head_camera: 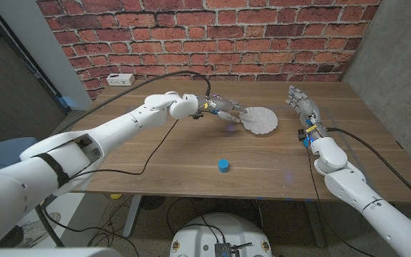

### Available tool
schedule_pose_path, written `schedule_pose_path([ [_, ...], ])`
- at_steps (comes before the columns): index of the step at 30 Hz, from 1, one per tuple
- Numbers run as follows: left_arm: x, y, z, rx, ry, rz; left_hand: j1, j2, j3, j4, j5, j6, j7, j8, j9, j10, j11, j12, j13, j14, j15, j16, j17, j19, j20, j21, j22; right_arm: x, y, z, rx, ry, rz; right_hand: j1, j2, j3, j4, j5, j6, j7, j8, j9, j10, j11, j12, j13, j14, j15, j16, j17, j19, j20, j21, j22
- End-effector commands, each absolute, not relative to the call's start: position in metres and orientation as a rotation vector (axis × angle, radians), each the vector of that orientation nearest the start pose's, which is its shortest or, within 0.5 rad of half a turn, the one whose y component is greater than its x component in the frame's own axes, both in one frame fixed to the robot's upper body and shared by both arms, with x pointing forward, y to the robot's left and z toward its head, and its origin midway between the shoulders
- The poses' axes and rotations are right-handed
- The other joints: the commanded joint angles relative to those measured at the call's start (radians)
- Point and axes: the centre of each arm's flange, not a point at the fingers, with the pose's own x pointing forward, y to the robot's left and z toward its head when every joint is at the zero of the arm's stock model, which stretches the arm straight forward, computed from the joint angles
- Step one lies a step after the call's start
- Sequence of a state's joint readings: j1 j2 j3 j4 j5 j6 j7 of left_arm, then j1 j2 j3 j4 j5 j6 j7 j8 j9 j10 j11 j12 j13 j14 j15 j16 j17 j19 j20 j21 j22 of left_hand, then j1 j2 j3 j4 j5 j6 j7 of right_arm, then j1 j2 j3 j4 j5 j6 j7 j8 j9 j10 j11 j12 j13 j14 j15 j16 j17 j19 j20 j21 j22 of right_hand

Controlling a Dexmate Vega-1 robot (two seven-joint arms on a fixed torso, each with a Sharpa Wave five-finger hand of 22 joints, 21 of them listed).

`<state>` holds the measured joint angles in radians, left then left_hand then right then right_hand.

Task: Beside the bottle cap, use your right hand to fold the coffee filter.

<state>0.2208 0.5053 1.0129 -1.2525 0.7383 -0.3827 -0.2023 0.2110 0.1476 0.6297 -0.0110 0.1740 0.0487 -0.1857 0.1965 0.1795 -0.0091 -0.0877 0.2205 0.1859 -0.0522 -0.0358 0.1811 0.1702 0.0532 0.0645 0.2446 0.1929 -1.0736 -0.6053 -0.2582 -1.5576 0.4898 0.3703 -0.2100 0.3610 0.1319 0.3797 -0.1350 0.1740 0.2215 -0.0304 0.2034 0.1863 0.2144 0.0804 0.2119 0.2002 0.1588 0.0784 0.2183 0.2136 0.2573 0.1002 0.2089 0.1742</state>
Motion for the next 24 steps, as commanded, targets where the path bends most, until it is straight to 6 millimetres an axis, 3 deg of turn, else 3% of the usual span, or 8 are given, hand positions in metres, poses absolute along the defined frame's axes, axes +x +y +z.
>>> schedule_pose_path([
  [1, 0.656, 0.044, 0.054, 1.94, -0.925, -0.561, 0.013, 0.029, 0.007, 0.005, 0.003, -0.004, -0.009, -0.004, 0.001, 0.0, -0.013, -0.001, 0.0, -0.014, -0.028, -0.004, 0.002, -0.008, -0.002, -0.001, 0.005, 0.589, -0.328, -0.041, -0.041, -0.716, 0.0, 0.002, 0.011, 0.005, 0.002, 0.006, 0.01, 0.0, -0.003, 0.0, 0.008, 0.002, -0.002, 0.0, 0.009, 0.003, 0.004, 0.003, 0.0, 0.008, -0.003, 0.006],
  [24, 0.665, 0.03, 0.039, 1.964, -0.893, -0.646, 0.007, 0.042, 0.02, 0.034, 0.004, 0.011, -0.003, -0.003, 0.002, 0.005, -0.013, -0.005, 0.0, -0.013, -0.035, 0.0, 0.006, -0.008, 0.002, -0.002, 0.006, 0.596, -0.33, -0.045, -0.025, -0.709, 0.003, 0.002, 0.011, 0.006, 0.002, 0.006, 0.012, 0.001, -0.005, 0.001, 0.008, 0.004, -0.004, 0.0, 0.009, 0.004, 0.004, 0.002, 0.0, 0.009, -0.004, 0.006],
])
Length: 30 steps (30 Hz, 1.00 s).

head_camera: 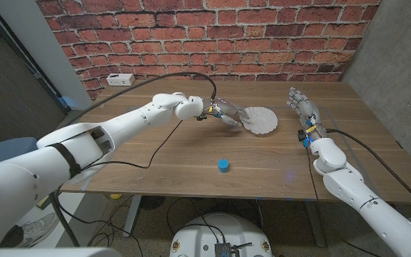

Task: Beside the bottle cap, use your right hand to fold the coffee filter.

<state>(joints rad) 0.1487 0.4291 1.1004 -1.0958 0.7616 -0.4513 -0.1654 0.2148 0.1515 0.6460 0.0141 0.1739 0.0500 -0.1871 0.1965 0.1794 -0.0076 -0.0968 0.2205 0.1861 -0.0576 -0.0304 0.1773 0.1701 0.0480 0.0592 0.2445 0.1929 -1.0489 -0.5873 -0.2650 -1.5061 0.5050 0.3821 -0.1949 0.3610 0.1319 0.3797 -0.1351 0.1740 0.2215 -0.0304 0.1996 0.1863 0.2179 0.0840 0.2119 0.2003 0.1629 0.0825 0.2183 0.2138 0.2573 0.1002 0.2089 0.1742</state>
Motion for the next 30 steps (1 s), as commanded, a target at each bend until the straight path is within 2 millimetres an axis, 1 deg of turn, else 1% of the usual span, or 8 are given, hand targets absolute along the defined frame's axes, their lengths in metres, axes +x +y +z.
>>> schedule_pose_path([
  [1, 0.666, 0.03, 0.039, 1.967, -0.89, -0.649, 0.003, 0.038, 0.004, 0.01, 0.004, 0.01, -0.002, -0.003, 0.002, 0.004, -0.004, -0.005, -0.001, -0.008, -0.041, 0.004, 0.006, -0.003, 0.007, -0.002, 0.006, 0.596, -0.33, -0.045, -0.027, -0.709, 0.003, 0.002, 0.011, 0.006, 0.001, 0.006, 0.012, 0.001, -0.002, 0.001, 0.004, 0.0, -0.004, 0.0, 0.005, 0.0, 0.004, 0.002, 0.0, 0.009, -0.004, 0.006],
  [5, 0.665, 0.029, 0.037, 1.981, -0.885, -0.653, 0.002, 0.036, 0.007, 0.016, 0.005, 0.015, -0.001, -0.002, 0.002, 0.012, 0.0, -0.003, -0.001, -0.002, -0.046, 0.006, 0.005, 0.001, 0.006, 0.0, 0.006, 0.596, -0.331, -0.046, -0.022, -0.71, -0.003, 0.001, 0.011, 0.005, 0.002, 0.006, 0.012, 0.001, -0.002, 0.001, 0.004, 0.001, -0.004, 0.0, 0.005, 0.0, 0.004, 0.002, 0.0, 0.008, -0.004, 0.006],
  [8, 0.666, 0.029, 0.035, 1.993, -0.873, -0.652, 0.002, 0.034, 0.009, 0.02, 0.005, 0.019, -0.003, -0.002, 0.002, 0.017, -0.004, -0.002, -0.001, 0.004, -0.049, 0.007, 0.004, 0.008, 0.007, 0.003, 0.006, 0.595, -0.331, -0.047, -0.023, -0.711, -0.003, 0.001, 0.011, 0.005, 0.002, 0.006, 0.012, 0.001, -0.002, 0.001, 0.004, 0.0, -0.005, 0.0, 0.005, 0.0, 0.004, 0.002, -0.001, 0.008, -0.004, 0.006],
  [17, 0.667, 0.031, 0.027, 2.011, -0.841, -0.665, 0.002, 0.029, 0.012, 0.024, 0.005, 0.026, -0.004, -0.002, 0.002, 0.021, 0.0, -0.003, -0.001, 0.008, -0.052, 0.006, 0.003, 0.014, 0.005, 0.005, 0.006, 0.596, -0.33, -0.048, -0.024, -0.705, -0.001, 0.002, 0.011, 0.006, 0.002, 0.006, 0.012, 0.001, -0.003, 0.001, 0.005, 0.002, -0.005, 0.0, 0.004, -0.001, 0.003, 0.001, -0.001, 0.008, -0.004, 0.006],
  [25, 0.669, 0.03, 0.022, 2.044, -0.783, -0.685, -0.004, 0.021, 0.01, 0.031, 0.004, 0.024, -0.006, -0.004, 0.002, 0.028, 0.001, -0.001, -0.001, 0.013, -0.053, 0.007, 0.003, 0.018, 0.007, 0.006, 0.007, 0.595, -0.331, -0.049, -0.025, -0.703, -0.002, 0.002, 0.011, 0.006, 0.001, 0.006, 0.012, 0.001, -0.003, 0.001, 0.004, 0.0, -0.006, 0.0, 0.003, -0.001, 0.003, 0.001, -0.002, 0.008, -0.004, 0.006],
  [30, 0.671, 0.028, 0.021, 2.054, -0.759, -0.693, -0.012, 0.016, 0.005, 0.04, 0.004, 0.021, -0.006, -0.006, 0.002, 0.031, 0.003, -0.001, -0.001, 0.015, -0.05, 0.008, 0.005, 0.02, 0.011, 0.007, 0.007, 0.594, -0.332, -0.051, -0.021, -0.701, -0.01, 0.002, 0.012, 0.006, 0.002, 0.006, 0.012, 0.001, -0.004, 0.001, 0.005, 0.002, -0.006, 0.0, 0.003, -0.002, 0.003, 0.001, -0.002, 0.007, -0.004, 0.006],
])
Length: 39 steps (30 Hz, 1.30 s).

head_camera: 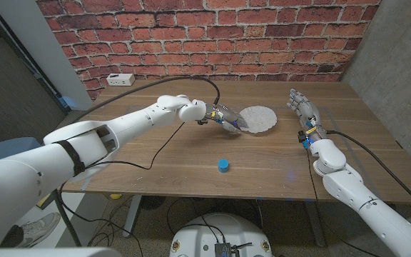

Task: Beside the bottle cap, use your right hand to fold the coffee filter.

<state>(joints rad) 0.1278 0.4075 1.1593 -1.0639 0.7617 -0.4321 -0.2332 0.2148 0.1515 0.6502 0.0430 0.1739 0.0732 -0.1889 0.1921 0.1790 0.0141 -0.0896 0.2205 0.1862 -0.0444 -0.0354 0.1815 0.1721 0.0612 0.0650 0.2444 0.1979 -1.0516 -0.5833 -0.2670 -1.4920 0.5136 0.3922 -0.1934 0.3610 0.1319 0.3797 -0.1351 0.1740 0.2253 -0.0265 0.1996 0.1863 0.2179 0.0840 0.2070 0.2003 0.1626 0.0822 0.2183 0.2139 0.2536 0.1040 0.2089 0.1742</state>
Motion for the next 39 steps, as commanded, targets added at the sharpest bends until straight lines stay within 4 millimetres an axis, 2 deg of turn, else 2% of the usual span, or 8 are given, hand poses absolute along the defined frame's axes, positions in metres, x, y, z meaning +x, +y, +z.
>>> schedule_pose_path([
  [1, 0.672, 0.027, 0.021, 2.056, -0.754, -0.696, -0.014, 0.015, 0.0, 0.013, 0.004, -0.003, -0.003, -0.002, 0.003, 0.01, -0.005, -0.001, -0.001, 0.002, -0.045, 0.004, 0.003, 0.007, 0.004, 0.007, 0.002, 0.593, -0.332, -0.052, -0.024, -0.687, -0.031, 0.002, 0.012, 0.006, 0.002, 0.006, 0.008, -0.003, -0.004, 0.001, 0.005, 0.003, -0.001, 0.0, 0.002, -0.001, 0.003, 0.001, 0.002, 0.003, -0.004, 0.006],
  [6, 0.672, 0.026, 0.02, 2.057, -0.761, -0.697, -0.018, 0.013, -0.001, 0.018, 0.004, -0.003, -0.003, -0.003, 0.003, 0.012, -0.005, -0.002, -0.001, 0.002, -0.044, 0.004, 0.003, 0.006, 0.005, 0.007, 0.002, 0.591, -0.333, -0.057, -0.048, -0.625, -0.084, -0.001, 0.014, 0.006, 0.004, 0.006, 0.009, -0.001, -0.004, 0.001, 0.007, 0.005, 0.0, 0.0, 0.001, 0.004, 0.003, 0.002, 0.003, 0.005, -0.004, 0.006],
  [9, 0.672, 0.026, 0.02, 2.059, -0.764, -0.695, -0.02, 0.013, -0.002, 0.02, 0.004, -0.003, -0.002, -0.003, 0.003, 0.013, -0.005, -0.002, -0.001, 0.002, -0.045, 0.004, 0.003, 0.006, 0.005, 0.007, 0.002, 0.593, -0.332, -0.06, -0.046, -0.58, -0.071, -0.013, 0.014, 0.002, 0.013, 0.005, 0.01, 0.016, -0.004, 0.001, 0.009, 0.021, -0.001, 0.0, 0.001, 0.023, 0.004, 0.005, 0.007, 0.005, -0.002, 0.006],
  [13, 0.672, 0.026, 0.02, 2.066, -0.769, -0.69, -0.022, 0.012, -0.002, 0.024, 0.005, -0.002, -0.001, -0.003, 0.003, 0.011, -0.004, -0.003, -0.001, 0.002, -0.047, 0.003, 0.003, 0.006, 0.005, 0.007, 0.002, 0.599, -0.329, -0.065, -0.02, -0.558, -0.018, -0.031, 0.013, -0.005, 0.026, 0.003, -0.009, 0.023, -0.012, 0.001, -0.024, 0.027, -0.014, -0.001, -0.022, 0.032, -0.003, 0.008, 0.004, -0.001, -0.004, 0.006],
  [18, 0.671, 0.026, 0.02, 2.071, -0.769, -0.688, -0.024, 0.013, -0.001, 0.029, 0.006, 0.004, 0.003, -0.001, 0.003, 0.007, -0.011, -0.006, -0.001, 0.0, -0.049, 0.001, 0.002, 0.006, 0.006, 0.006, 0.002, 0.609, -0.318, -0.068, 0.006, -0.549, 0.047, -0.043, 0.013, -0.009, 0.033, 0.002, -0.02, 0.027, -0.015, 0.001, -0.036, 0.032, -0.017, -0.002, -0.034, 0.032, -0.007, 0.01, 0.0, -0.007, -0.005, 0.006],
  [22, 0.671, 0.026, 0.019, 2.075, -0.767, -0.687, -0.026, 0.015, 0.0, 0.032, 0.007, 0.002, 0.004, -0.003, 0.003, 0.005, -0.009, -0.007, -0.001, -0.002, -0.049, 0.0, 0.002, 0.005, 0.007, 0.006, 0.002, 0.617, -0.306, -0.07, 0.043, -0.555, 0.096, -0.053, 0.012, -0.013, 0.04, 0.0, -0.027, 0.034, -0.016, 0.001, -0.042, 0.028, -0.017, -0.002, -0.048, 0.018, -0.011, 0.01, 0.001, -0.007, -0.005, 0.005],
  [28, 0.671, 0.027, 0.018, 2.077, -0.763, -0.684, -0.027, 0.017, 0.002, 0.036, 0.008, 0.0, 0.003, -0.004, 0.003, 0.002, -0.008, -0.009, -0.001, -0.004, -0.05, -0.001, 0.002, 0.005, 0.004, 0.006, 0.002, 0.624, -0.293, -0.066, 0.044, -0.563, 0.128, -0.066, 0.014, -0.016, 0.049, 0.0, -0.032, 0.036, -0.016, 0.001, -0.038, 0.028, -0.014, -0.003, -0.056, 0.013, -0.013, 0.011, -0.008, -0.023, -0.009, 0.004],
  [39, 0.671, 0.03, 0.017, 2.073, -0.763, -0.684, -0.028, 0.017, 0.004, 0.039, 0.01, -0.002, 0.002, -0.006, 0.003, 0.002, -0.009, -0.011, -0.001, -0.005, -0.053, -0.002, 0.001, 0.005, 0.003, 0.005, 0.002, 0.636, -0.271, -0.062, 0.062, -0.57, 0.172, -0.077, 0.016, -0.019, 0.058, 0.0, -0.031, 0.037, -0.014, 0.001, -0.034, 0.029, -0.012, -0.003, -0.058, 0.015, -0.012, 0.012, -0.01, -0.024, -0.009, 0.004],
])
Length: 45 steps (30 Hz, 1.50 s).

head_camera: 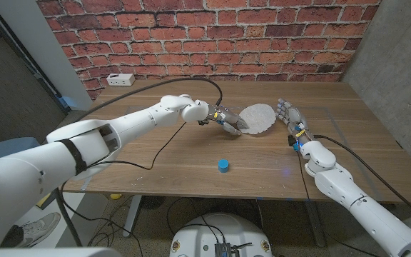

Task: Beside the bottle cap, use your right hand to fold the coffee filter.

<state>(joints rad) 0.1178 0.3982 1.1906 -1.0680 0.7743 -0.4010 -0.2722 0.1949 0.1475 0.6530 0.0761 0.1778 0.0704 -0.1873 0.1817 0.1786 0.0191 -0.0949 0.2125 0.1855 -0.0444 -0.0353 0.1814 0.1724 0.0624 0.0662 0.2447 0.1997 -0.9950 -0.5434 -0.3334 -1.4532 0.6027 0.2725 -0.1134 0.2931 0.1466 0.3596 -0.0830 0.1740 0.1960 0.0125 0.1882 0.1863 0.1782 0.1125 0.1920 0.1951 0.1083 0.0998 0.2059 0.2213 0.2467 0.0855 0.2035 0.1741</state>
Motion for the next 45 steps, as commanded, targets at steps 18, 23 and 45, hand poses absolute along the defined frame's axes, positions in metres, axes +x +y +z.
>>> schedule_pose_path([
  [18, 0.669, 0.032, 0.015, 2.073, -0.765, -0.682, -0.008, 0.02, 0.005, 0.01, 0.007, -0.005, 0.0, 0.002, 0.003, -0.005, -0.005, -0.005, 0.0, -0.008, -0.055, -0.004, -0.001, 0.003, 0.002, 0.005, 0.0, 0.641, -0.23, -0.055, 0.024, -0.6, 0.253, -0.008, 0.002, 0.006, 0.004, 0.003, -0.006, -0.01, -0.002, 0.0, -0.021, -0.017, -0.005, 0.001, -0.022, -0.006, -0.007, -0.001, -0.019, -0.008, -0.009, 0.004],
  [23, 0.669, 0.033, 0.015, 2.071, -0.765, -0.683, -0.008, 0.02, 0.005, 0.01, 0.007, -0.007, 0.0, 0.002, 0.003, -0.005, -0.005, -0.005, 0.0, -0.008, -0.055, -0.004, -0.001, 0.004, 0.001, 0.005, 0.0, 0.643, -0.219, -0.054, 0.002, -0.607, 0.273, 0.0, 0.002, 0.01, -0.003, 0.004, -0.025, -0.018, -0.007, 0.0, -0.052, -0.026, -0.013, 0.0, -0.042, -0.021, -0.014, -0.006, -0.021, -0.018, -0.008, 0.003],
  [45, 0.677, 0.033, 0.019, 2.068, -0.769, -0.686, -0.007, 0.017, 0.009, 0.013, 0.007, -0.02, 0.0, -0.002, 0.003, -0.016, -0.002, -0.01, 0.0, -0.012, -0.055, -0.006, -0.002, 0.003, 0.001, 0.004, 0.0, 0.646, -0.217, -0.048, -0.148, -0.556, 0.296, -0.001, 0.002, 0.011, -0.004, 0.001, -0.049, -0.018, -0.002, -0.001, -0.063, -0.032, 0.004, -0.004, 0.001, -0.003, 0.01, -0.015, 0.047, 0.012, 0.014, 0.002],
])
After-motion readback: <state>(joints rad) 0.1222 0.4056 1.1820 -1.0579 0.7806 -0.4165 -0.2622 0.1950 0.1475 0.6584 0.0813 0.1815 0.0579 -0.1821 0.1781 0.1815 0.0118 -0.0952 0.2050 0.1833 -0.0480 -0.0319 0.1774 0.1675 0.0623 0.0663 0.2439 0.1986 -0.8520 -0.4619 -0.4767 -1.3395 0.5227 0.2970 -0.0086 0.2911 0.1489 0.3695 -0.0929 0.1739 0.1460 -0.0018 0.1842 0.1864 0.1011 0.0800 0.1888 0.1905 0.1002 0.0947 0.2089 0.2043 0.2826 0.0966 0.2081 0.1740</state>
